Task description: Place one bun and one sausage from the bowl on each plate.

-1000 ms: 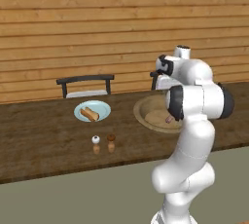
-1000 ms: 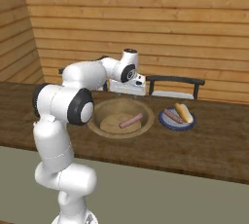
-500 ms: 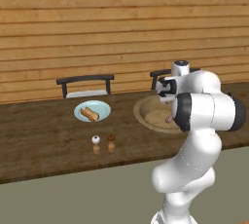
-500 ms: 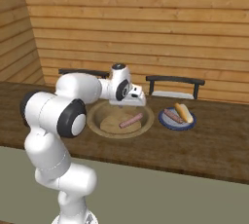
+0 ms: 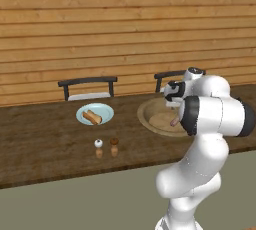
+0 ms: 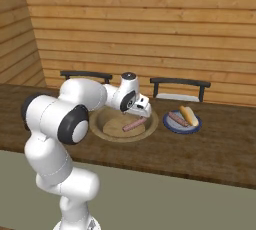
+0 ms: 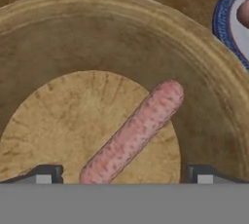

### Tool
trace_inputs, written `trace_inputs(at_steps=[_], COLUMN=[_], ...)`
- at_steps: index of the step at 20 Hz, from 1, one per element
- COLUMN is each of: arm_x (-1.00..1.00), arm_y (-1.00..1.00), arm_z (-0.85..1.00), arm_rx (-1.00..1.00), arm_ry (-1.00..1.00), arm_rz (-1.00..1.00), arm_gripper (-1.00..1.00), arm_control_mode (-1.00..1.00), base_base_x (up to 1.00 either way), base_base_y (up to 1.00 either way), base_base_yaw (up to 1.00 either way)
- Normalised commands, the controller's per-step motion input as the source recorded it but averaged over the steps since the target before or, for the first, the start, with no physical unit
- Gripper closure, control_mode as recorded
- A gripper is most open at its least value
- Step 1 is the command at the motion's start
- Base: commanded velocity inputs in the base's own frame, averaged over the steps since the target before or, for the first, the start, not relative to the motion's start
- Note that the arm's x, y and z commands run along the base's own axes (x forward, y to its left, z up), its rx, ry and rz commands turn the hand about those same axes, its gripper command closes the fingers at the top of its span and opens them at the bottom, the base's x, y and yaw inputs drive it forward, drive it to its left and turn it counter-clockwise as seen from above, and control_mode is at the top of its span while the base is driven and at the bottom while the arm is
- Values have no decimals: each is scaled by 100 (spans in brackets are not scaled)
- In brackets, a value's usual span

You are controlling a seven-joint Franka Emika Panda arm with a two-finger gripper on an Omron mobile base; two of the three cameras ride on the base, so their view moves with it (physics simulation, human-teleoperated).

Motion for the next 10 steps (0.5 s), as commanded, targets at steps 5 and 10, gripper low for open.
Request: trace_inputs(at_steps=[5,10], arm_x=[0,0], arm_y=[0,0], arm_z=[-2,-38], arm_rx=[-7,1], arm_ry=[17,5], arm_rz=[-8,-1], arm_gripper=[-100,-100], arm_control_mode=[-100,-100], base_base_x=[0,0], base_base_y=[0,0], base_base_yaw=[0,0])
